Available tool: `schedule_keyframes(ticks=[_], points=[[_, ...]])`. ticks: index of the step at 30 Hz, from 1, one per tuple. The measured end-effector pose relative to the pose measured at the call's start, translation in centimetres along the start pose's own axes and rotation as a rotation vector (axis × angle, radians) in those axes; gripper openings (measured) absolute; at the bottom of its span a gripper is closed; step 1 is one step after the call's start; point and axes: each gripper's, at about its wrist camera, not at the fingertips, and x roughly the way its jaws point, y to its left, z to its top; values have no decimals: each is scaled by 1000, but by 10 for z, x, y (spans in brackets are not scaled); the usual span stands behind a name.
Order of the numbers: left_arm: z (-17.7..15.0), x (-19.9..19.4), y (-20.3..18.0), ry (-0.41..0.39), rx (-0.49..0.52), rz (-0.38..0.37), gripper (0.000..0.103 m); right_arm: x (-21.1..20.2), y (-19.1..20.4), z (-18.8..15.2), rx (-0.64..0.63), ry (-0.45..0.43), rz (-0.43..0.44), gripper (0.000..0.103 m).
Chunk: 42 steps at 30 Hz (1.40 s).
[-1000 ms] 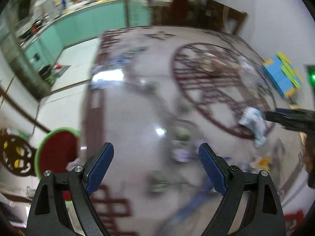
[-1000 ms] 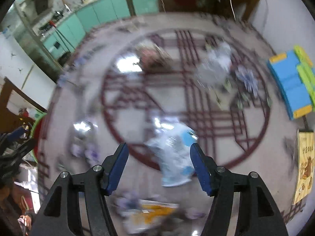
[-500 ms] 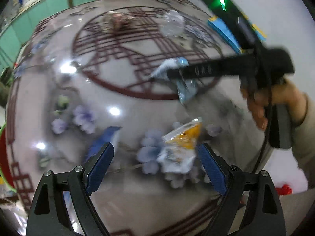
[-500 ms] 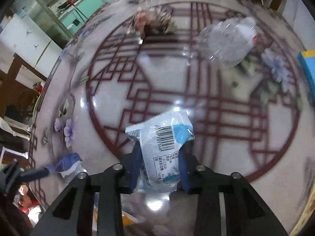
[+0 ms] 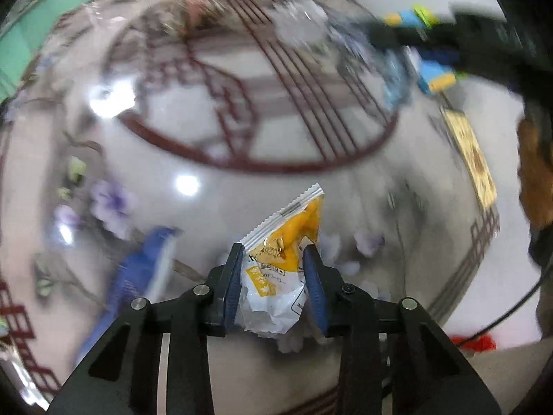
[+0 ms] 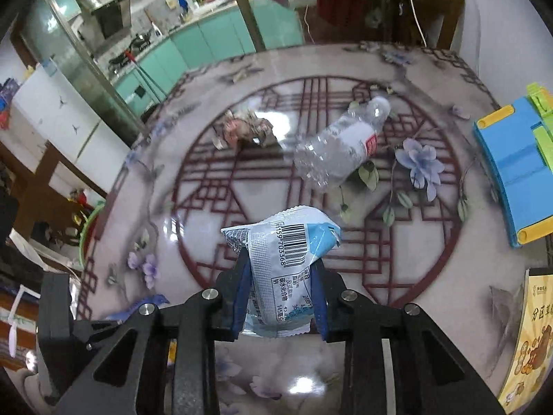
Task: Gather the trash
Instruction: 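Grasp the yellow snack bag with the left tool while the right tool grasps the white barcode wrapper, then carry the snack bag and barcode wrapper over the red bucket and release both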
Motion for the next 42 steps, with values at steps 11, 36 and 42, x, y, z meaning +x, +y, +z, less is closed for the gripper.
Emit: schedule_keyframes(ticks=[11, 36, 42], points=[[32, -68, 65, -186, -156, 142, 33, -10, 58, 15, -91, -57, -31, 29], [20, -104, 148, -236, -197, 146, 34, -18, 176, 33, -208, -145, -195, 29], [17, -108, 169, -238, -206, 144, 34, -15, 196, 36, -222, -155, -232, 29]])
